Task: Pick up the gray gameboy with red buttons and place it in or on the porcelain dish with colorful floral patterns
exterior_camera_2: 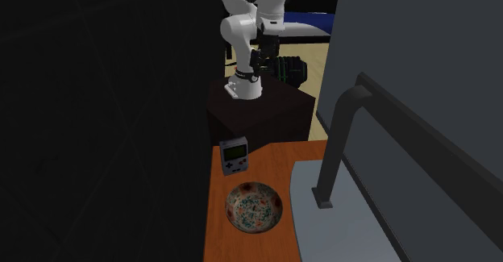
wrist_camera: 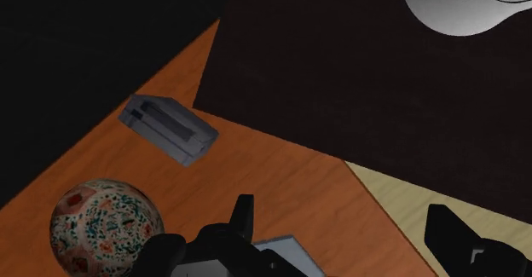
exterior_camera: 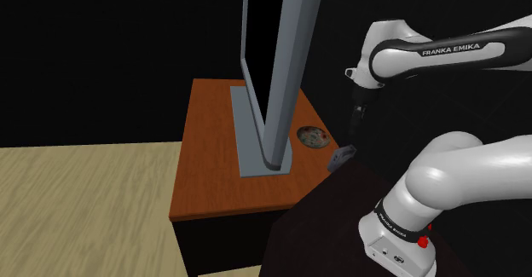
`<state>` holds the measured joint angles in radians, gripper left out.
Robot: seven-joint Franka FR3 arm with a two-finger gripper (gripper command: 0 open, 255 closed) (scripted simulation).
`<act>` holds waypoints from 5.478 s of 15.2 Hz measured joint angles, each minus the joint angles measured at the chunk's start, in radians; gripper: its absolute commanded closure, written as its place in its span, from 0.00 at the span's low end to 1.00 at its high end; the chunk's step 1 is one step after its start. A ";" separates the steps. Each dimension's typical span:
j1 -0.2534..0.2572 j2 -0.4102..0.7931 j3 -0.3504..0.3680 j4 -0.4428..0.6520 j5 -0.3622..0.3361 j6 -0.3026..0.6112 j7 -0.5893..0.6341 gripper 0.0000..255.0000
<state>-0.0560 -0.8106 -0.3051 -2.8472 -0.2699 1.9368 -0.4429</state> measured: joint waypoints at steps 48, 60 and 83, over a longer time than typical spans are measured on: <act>0.005 1.118 -0.139 0.167 1.036 0.996 -1.531 1.00; 0.292 0.855 -0.556 0.085 0.442 0.878 -1.085 1.00; 0.279 1.102 -0.471 0.678 0.587 0.447 -1.061 1.00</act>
<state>0.2232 0.2910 -0.7764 -2.1689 0.3170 2.3841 -1.5043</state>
